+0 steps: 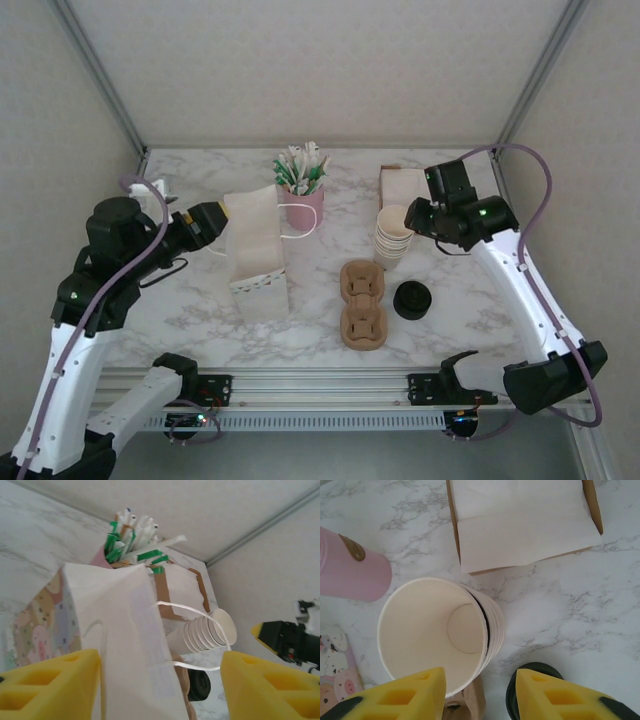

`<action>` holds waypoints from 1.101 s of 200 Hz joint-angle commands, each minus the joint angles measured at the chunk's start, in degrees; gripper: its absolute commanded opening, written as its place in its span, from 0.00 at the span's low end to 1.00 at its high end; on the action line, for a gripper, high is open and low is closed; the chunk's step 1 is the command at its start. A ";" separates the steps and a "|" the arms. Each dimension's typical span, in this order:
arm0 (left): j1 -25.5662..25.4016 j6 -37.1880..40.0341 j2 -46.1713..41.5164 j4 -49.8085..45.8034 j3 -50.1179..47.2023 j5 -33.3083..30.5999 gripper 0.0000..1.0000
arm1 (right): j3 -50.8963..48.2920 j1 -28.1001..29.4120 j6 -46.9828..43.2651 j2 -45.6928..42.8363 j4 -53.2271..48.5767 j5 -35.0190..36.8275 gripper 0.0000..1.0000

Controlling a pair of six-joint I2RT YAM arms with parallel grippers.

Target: Pack the takeout coffee

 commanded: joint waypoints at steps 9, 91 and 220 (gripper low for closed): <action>-2.67 3.42 1.33 -0.27 3.02 0.25 0.64 | -1.29 0.55 0.71 1.86 1.32 4.40 0.42; -3.02 1.82 -3.83 -7.07 2.97 -35.44 0.82 | -4.38 0.88 1.78 3.67 5.68 1.17 0.28; -3.02 1.68 -2.46 3.32 3.80 -3.72 0.75 | -2.49 1.08 0.34 2.84 4.38 2.37 0.00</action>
